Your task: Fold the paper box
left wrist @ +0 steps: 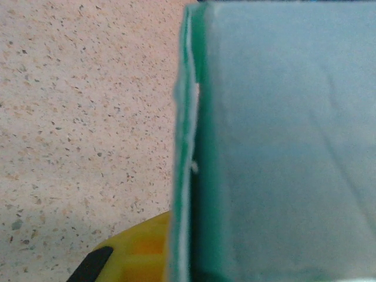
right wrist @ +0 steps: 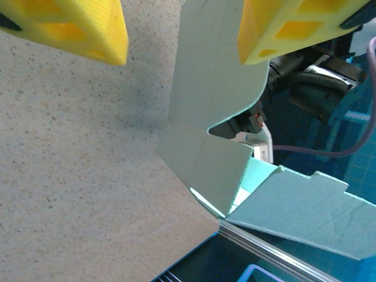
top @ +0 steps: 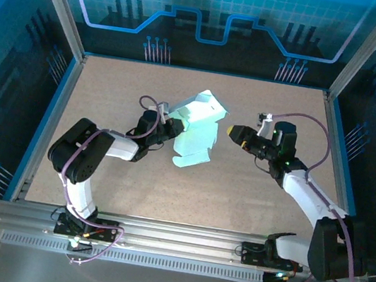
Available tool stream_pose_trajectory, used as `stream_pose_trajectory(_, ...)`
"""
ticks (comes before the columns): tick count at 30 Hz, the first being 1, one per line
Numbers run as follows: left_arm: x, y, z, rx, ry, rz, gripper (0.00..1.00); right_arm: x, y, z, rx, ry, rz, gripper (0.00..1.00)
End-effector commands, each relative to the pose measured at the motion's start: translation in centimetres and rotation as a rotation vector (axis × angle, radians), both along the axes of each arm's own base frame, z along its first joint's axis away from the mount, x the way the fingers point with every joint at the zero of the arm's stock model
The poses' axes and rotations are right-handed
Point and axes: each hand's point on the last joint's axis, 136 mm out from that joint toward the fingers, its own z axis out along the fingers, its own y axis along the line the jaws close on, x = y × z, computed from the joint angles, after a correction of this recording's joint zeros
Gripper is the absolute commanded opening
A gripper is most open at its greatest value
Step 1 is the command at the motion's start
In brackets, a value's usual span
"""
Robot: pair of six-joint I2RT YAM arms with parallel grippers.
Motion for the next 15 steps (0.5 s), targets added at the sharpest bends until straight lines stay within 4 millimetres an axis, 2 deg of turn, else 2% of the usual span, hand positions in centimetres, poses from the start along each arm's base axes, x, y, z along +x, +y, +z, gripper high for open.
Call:
stream_pose_trajectory(1, -0.1, -0.7, 2.2, -0.062, -0.049, -0.031, 0.00, 1.0, 0.9, 3.2, 0.054, -0.085, 0.017, 0.53)
stream_pose_trajectory(15, -0.3, -1.0, 3.4, -0.085, -0.073, -0.048, 0.00, 2.7, 2.8, 4.6, 0.120, -0.096, 0.059, 0.47)
